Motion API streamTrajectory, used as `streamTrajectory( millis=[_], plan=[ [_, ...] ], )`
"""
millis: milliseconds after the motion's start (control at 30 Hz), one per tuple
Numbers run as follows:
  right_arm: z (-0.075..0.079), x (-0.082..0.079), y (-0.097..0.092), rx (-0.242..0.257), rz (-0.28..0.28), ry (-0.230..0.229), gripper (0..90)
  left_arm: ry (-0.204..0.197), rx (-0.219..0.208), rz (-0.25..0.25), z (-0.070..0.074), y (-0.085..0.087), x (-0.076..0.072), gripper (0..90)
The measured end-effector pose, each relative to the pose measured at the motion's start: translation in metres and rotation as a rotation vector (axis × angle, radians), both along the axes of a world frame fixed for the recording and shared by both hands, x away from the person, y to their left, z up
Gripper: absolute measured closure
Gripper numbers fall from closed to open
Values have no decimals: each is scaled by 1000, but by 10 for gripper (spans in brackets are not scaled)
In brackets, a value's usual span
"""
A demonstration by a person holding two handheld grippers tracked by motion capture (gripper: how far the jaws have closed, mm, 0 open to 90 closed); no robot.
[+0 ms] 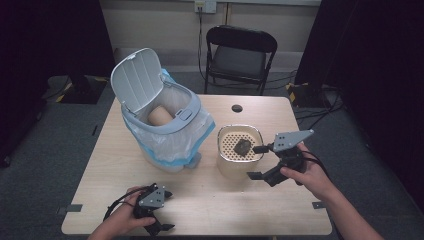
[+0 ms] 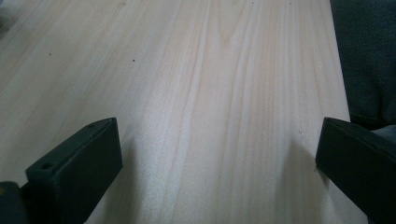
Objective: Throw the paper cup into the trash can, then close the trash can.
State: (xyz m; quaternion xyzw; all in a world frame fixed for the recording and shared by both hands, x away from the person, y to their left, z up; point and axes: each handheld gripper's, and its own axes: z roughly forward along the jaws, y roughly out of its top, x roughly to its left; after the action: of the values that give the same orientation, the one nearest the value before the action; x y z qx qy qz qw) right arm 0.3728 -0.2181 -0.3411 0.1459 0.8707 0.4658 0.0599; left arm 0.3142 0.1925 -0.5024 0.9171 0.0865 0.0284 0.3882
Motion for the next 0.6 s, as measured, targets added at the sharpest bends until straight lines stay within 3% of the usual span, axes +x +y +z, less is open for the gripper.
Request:
streamTrajectory(
  millis=[600],
  plan=[
    [-34,-13,-33,-10,-58,33,145,0,0,0,0,0,0,0]
  ],
)
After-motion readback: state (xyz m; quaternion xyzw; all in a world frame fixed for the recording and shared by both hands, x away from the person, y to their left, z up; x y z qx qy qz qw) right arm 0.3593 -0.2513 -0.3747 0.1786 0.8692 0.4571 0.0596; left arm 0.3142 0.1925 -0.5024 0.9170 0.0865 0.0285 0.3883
